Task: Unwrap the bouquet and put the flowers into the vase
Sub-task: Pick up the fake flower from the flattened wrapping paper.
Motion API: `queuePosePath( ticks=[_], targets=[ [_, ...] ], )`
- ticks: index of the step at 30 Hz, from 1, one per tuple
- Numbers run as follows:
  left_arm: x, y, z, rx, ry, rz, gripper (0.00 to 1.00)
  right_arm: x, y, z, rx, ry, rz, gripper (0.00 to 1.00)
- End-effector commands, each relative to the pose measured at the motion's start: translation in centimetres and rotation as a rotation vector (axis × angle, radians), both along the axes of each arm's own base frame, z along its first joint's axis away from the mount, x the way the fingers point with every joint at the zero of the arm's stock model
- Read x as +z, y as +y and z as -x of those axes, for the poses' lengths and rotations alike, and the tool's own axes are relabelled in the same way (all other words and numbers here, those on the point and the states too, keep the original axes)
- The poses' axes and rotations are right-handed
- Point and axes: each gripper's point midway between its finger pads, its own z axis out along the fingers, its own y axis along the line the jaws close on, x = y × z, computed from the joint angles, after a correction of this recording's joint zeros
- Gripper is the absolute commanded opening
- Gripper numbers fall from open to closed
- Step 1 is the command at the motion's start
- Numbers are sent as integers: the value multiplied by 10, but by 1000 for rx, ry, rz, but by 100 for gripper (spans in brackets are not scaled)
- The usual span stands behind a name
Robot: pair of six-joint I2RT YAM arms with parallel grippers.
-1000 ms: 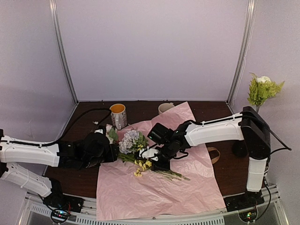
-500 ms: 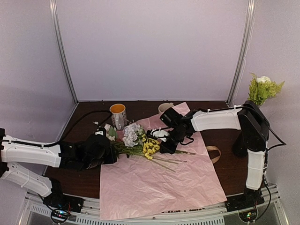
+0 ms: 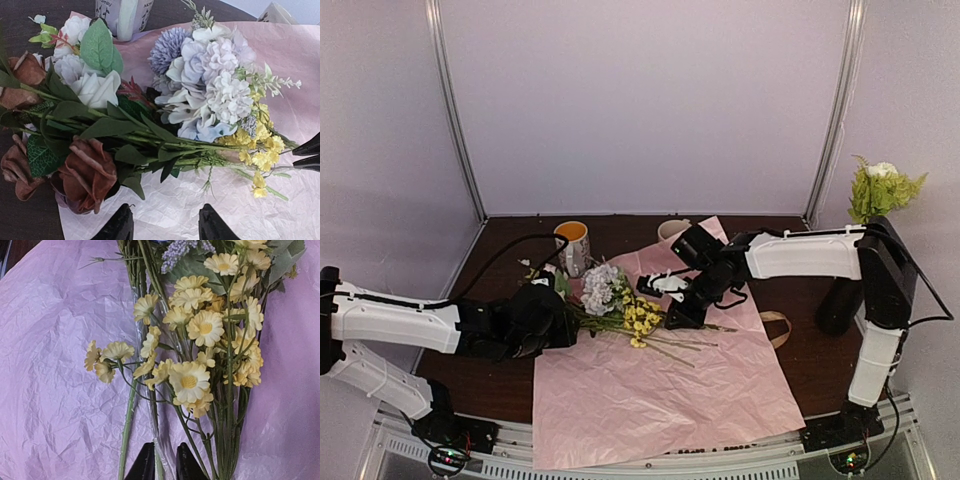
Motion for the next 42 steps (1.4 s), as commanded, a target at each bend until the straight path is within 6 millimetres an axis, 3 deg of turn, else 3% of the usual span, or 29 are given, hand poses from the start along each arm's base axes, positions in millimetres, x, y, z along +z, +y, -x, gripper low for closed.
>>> queuePosePath(
  ticks=[1, 6, 10, 22, 27, 34, 37, 39, 42],
  targets=[
    [12, -5, -6, 4, -30, 31, 47, -23, -1, 17, 57, 67, 50, 16],
    [10, -2, -6, 13, -31, 26, 47, -37, 6, 25, 99, 72, 95, 23],
    [8, 2, -5, 23, -32, 33, 48, -49, 7, 26, 101, 84, 135, 22],
    [7, -1, -6, 14, -37, 19, 48, -33, 8, 19, 69, 44, 122, 3],
    [11, 0, -8, 11, -46, 6, 48, -3, 7, 36, 88, 76, 50, 0],
    [19, 4, -8, 22, -73, 23, 49, 38, 17, 83, 195, 233, -99, 0],
    [40, 18, -6, 69, -141, 112, 53, 53, 27, 95, 224, 289, -163, 0],
    [66, 26, -2, 57, -258, 231, 55, 64, 34, 101, 245, 306, -196, 0],
    [93, 37, 8, 20, -365, 346, 60, 81, 47, 100, 243, 316, -246, 0]
  ],
)
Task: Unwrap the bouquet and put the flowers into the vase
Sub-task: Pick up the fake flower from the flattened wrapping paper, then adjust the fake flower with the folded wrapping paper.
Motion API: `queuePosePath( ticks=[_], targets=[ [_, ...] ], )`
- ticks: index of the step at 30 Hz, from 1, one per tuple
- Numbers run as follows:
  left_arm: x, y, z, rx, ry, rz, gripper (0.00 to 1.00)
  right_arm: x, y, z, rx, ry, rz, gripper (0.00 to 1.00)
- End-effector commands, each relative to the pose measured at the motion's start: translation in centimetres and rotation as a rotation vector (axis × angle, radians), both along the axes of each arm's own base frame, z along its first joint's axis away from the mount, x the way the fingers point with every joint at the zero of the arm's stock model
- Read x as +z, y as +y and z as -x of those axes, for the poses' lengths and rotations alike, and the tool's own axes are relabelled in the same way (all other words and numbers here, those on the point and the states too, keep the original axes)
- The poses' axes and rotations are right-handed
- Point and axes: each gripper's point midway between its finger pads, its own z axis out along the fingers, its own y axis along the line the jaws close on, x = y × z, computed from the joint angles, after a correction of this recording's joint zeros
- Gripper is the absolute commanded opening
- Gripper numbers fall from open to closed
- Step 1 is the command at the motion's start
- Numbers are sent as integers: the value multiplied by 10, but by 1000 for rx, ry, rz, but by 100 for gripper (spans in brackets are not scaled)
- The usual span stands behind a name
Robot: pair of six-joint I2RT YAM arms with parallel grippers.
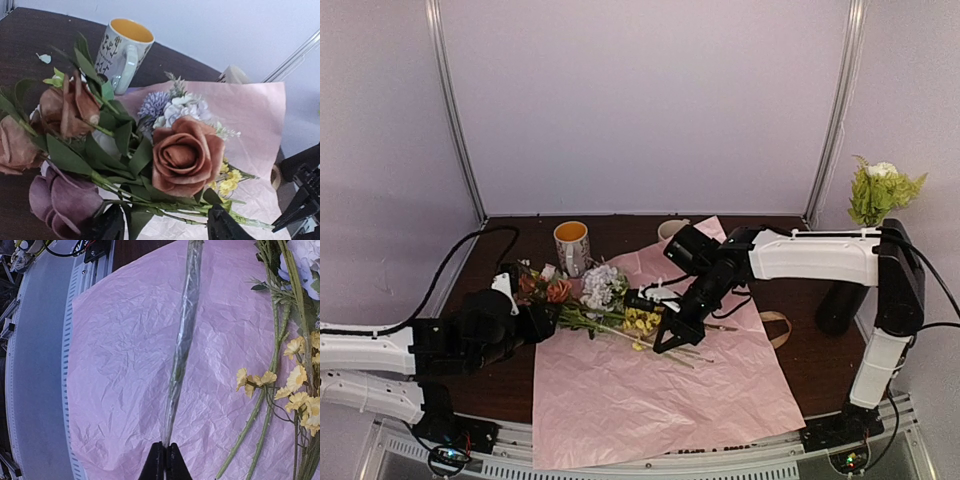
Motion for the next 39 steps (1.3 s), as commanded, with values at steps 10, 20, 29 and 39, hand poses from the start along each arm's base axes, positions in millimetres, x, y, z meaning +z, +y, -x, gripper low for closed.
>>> queuePosePath(
  ticks=[10, 20, 29, 39],
  targets=[
    [89, -5, 16, -144, -302, 172, 62, 95, 70, -27, -133, 92, -337, 0],
    [142, -14, 9, -98, -548, 244, 64, 108, 92, -37, -179, 148, -412, 0],
    [131, -26, -9, -15, -496, 281, 59, 99, 87, -20, -155, 147, -398, 0],
    [128, -23, -6, -23, -513, 293, 20, 87, 90, -2, -110, 157, -378, 0]
  ],
)
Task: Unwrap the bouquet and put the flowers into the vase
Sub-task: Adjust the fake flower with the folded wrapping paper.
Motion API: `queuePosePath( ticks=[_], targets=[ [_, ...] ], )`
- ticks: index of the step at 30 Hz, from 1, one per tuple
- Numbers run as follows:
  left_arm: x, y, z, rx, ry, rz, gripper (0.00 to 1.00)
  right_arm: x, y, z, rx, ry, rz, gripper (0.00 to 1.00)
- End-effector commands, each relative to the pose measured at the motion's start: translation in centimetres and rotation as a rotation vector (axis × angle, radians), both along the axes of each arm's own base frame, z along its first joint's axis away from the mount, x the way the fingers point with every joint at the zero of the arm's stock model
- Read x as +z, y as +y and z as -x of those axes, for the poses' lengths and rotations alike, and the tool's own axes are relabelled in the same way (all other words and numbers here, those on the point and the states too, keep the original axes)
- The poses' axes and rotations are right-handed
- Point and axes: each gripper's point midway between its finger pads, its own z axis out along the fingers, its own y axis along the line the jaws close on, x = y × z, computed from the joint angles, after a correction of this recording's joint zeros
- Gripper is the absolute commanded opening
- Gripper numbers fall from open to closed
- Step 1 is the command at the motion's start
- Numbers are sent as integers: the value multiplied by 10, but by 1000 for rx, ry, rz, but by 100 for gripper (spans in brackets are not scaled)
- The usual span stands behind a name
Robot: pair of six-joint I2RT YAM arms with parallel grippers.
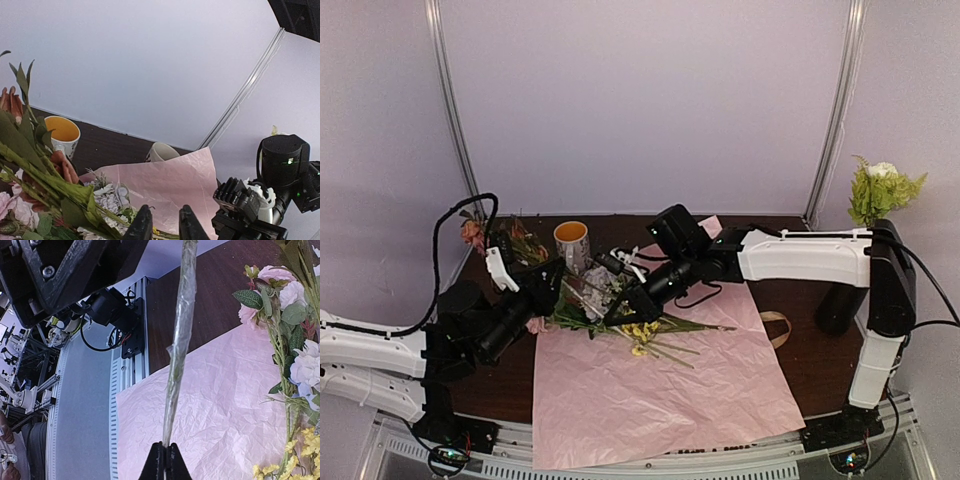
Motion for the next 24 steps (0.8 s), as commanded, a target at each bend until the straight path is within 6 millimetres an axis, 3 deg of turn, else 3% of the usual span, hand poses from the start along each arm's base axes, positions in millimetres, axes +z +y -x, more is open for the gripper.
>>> queuePosePath(
  ticks=[1, 5, 7, 9, 11, 18, 24],
  targets=[
    [5, 9, 1, 19, -18, 53, 17, 15, 4, 9, 39, -40, -52, 0],
    [-6, 18, 4, 29, 5, 69, 5, 20, 2, 13, 44, -60, -56, 0],
    [-3, 16, 9, -13, -8, 71, 12, 24, 1, 9, 20, -68, -73, 0],
    [-1, 9, 15, -69, 5, 17, 29, 25, 0, 8, 15, -62, -79, 0],
    [-5, 6, 19, -102, 41, -33, 38, 26, 0, 7, 16, -62, -79, 0],
    [-48, 10, 23, -106, 204, -22, 42, 36, 1, 7, 16, -63, -111, 0],
    [-49, -2, 17, -109, 190, -32, 46, 35, 0, 7, 14, -91, -103, 0]
  ],
)
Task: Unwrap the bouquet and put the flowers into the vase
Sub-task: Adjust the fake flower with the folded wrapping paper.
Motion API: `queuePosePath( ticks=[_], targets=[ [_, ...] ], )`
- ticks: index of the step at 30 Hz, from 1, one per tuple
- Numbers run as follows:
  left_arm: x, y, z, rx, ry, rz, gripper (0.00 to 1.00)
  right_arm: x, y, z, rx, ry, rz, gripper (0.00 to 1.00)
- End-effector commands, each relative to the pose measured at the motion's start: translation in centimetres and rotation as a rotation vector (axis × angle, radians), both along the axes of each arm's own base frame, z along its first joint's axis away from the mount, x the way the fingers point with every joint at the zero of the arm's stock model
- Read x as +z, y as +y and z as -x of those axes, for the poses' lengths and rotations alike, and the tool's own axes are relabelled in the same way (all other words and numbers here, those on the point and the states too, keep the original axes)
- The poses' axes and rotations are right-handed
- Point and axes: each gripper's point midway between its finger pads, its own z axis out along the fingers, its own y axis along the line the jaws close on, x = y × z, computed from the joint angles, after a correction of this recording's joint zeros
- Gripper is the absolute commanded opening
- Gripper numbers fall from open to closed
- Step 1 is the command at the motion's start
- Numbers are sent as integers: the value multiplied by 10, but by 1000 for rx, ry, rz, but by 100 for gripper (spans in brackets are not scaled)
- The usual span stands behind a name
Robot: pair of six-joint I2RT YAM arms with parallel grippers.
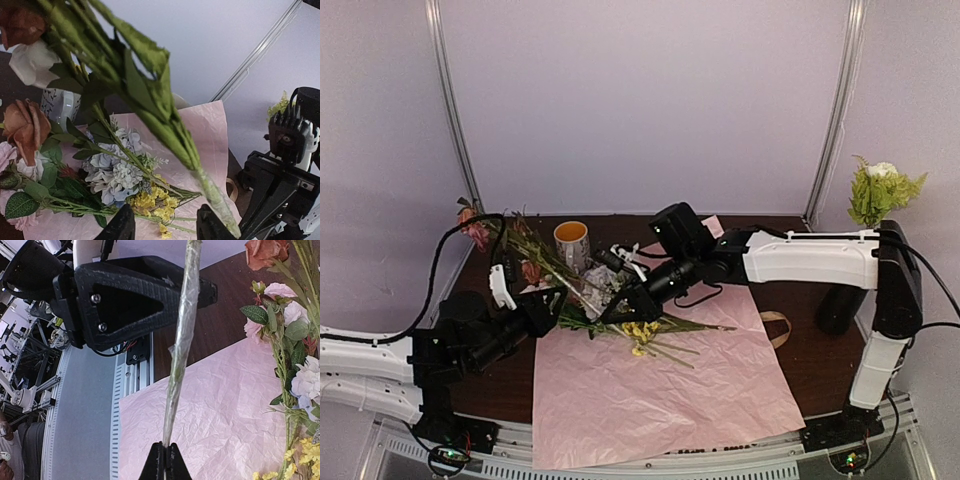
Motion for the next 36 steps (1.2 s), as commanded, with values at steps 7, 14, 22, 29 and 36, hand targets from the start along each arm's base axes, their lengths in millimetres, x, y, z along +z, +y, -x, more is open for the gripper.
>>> queuePosePath(
  ticks=[7, 14, 22, 29, 36],
  targets=[
    [27, -37, -7, -76, -122, 4, 49, 10, -3, 8, 22, -48, -17, 0],
    [26, -54, 1, -180, -132, -72, 48, 22, -8, 7, 18, -78, -43, 0],
    [3, -17, 10, -127, -61, -123, 63, 28, -15, 1, -1, -89, -58, 0],
    [-19, -4, -9, 4, -107, -132, 59, 47, -18, 13, 42, -60, -124, 0],
    [19, -36, -31, 65, -337, -36, 64, 44, -20, 19, 55, -41, -125, 0]
  ],
)
